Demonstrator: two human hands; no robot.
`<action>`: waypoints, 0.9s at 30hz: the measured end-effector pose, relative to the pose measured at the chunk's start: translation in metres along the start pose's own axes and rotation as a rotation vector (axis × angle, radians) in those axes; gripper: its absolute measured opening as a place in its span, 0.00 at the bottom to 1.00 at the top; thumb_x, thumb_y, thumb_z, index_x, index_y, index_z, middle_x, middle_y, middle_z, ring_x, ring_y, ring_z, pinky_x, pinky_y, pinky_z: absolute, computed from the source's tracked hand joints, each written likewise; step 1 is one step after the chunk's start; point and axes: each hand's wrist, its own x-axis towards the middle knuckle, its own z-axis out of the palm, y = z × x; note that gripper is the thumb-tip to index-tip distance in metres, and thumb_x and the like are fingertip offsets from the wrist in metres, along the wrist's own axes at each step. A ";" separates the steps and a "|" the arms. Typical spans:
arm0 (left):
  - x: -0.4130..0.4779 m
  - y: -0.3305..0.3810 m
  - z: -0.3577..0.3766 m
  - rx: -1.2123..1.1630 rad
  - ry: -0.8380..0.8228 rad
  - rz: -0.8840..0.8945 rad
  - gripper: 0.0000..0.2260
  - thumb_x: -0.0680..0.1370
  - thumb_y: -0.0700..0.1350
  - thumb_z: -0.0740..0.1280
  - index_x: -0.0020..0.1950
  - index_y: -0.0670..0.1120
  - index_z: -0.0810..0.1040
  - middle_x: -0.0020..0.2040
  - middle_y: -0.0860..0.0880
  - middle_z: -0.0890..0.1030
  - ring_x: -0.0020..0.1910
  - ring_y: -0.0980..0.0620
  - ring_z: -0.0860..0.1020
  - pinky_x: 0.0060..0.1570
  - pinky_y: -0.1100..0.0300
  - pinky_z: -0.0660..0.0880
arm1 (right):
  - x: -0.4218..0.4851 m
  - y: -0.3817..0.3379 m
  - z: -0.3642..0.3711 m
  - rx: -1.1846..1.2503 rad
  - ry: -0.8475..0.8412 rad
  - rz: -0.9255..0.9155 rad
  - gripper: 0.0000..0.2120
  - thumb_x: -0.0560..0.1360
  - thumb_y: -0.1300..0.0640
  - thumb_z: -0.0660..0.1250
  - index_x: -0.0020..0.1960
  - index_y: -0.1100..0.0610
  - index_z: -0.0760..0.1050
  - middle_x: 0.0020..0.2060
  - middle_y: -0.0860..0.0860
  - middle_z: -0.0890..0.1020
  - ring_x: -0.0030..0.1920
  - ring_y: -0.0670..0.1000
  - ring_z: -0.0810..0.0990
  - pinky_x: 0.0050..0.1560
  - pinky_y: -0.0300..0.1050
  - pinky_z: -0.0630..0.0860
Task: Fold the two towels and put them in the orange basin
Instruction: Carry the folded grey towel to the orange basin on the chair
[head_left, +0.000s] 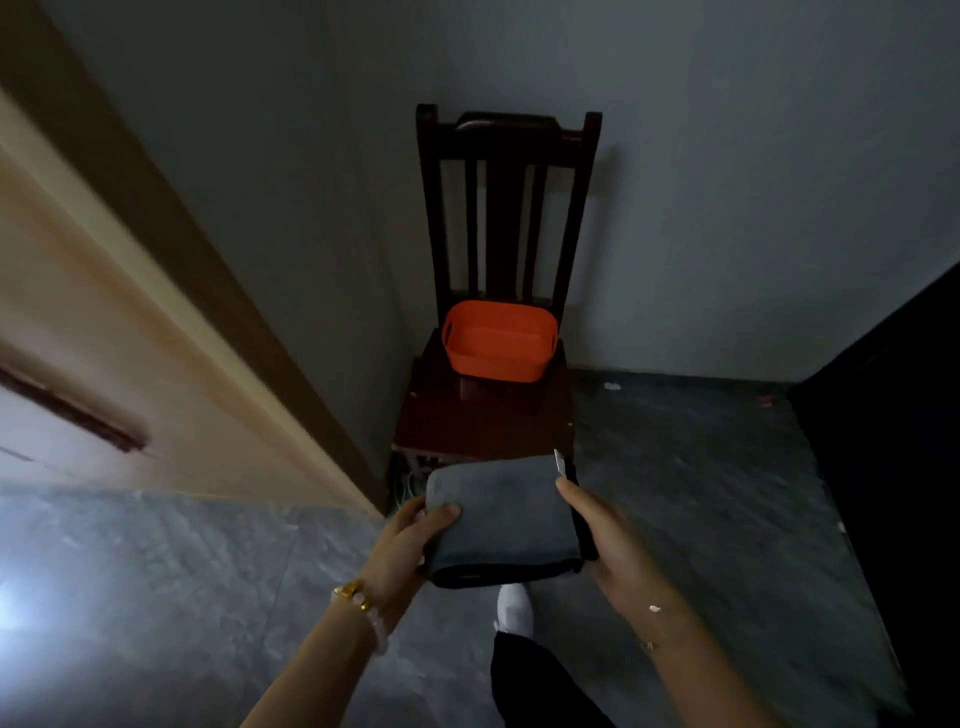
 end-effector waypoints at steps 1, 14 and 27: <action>0.019 0.014 0.008 0.005 0.016 0.001 0.21 0.71 0.45 0.72 0.62 0.44 0.72 0.54 0.44 0.79 0.51 0.46 0.79 0.41 0.56 0.77 | 0.017 -0.014 -0.003 0.008 -0.002 -0.003 0.13 0.76 0.54 0.64 0.57 0.59 0.80 0.51 0.54 0.85 0.52 0.51 0.83 0.51 0.46 0.76; 0.199 0.113 0.062 0.106 0.150 0.015 0.16 0.74 0.41 0.70 0.60 0.40 0.72 0.50 0.44 0.78 0.46 0.50 0.77 0.43 0.57 0.75 | 0.204 -0.091 -0.015 -0.034 0.182 0.100 0.13 0.75 0.56 0.67 0.59 0.54 0.76 0.52 0.53 0.82 0.52 0.52 0.80 0.42 0.45 0.75; 0.418 0.168 0.059 0.229 0.190 0.009 0.13 0.77 0.38 0.63 0.61 0.41 0.72 0.58 0.42 0.77 0.54 0.45 0.75 0.57 0.51 0.72 | 0.406 -0.125 0.009 -0.119 0.262 0.037 0.16 0.77 0.63 0.60 0.64 0.54 0.71 0.59 0.51 0.77 0.59 0.52 0.76 0.60 0.52 0.74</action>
